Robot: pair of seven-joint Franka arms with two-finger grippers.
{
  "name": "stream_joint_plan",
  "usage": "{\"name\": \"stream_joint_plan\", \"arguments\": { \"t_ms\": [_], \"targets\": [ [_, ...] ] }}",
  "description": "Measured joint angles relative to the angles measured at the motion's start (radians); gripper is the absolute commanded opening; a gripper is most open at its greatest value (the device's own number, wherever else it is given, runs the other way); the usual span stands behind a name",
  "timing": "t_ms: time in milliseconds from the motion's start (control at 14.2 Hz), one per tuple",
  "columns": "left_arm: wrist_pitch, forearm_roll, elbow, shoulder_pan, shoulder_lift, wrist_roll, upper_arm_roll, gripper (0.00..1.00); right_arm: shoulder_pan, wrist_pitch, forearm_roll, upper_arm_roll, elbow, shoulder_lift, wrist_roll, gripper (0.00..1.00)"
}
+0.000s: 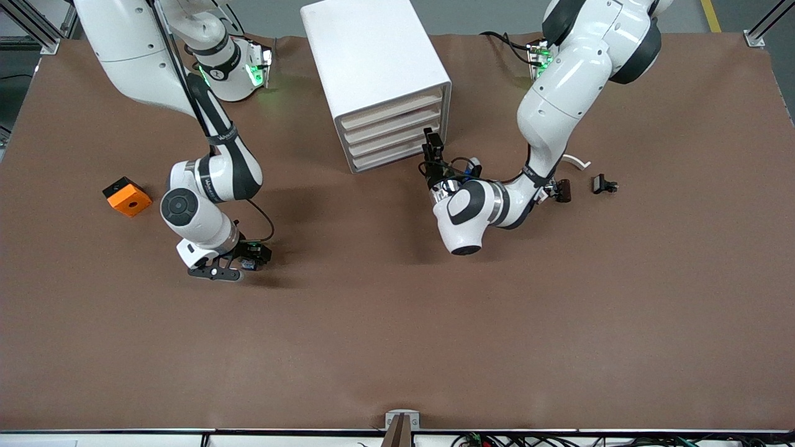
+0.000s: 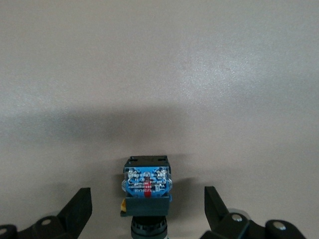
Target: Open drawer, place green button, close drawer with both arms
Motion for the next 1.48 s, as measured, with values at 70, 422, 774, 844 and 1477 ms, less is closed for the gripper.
{"name": "stream_joint_plan", "arguments": {
  "t_ms": [70, 422, 774, 844, 1477],
  "targets": [
    [-0.002, 0.000, 0.000, -0.003, 0.007, 0.000, 0.000, 0.47, 0.000, 0.000, 0.000, 0.000, -0.001, 0.002, 0.001, 1.00],
    [-0.013, 0.000, -0.005, -0.025, 0.018, 0.000, -0.003, 0.24, 0.000, 0.001, 0.000, 0.000, -0.001, 0.015, 0.003, 0.84],
    [-0.027, 0.000, -0.008, -0.032, 0.022, -0.019, -0.006, 0.11, 0.000, 0.002, 0.001, 0.000, 0.002, 0.018, 0.007, 0.00],
    [-0.027, 0.000, -0.008, -0.031, 0.024, -0.020, -0.006, 0.11, 0.000, 0.002, 0.001, 0.000, 0.004, 0.018, 0.010, 0.00],
    [-0.027, 0.000, -0.002, 0.002, 0.024, -0.022, -0.003, 0.13, 0.013, -0.201, 0.001, 0.001, 0.138, 0.010, 0.120, 0.00]
  ]
}}
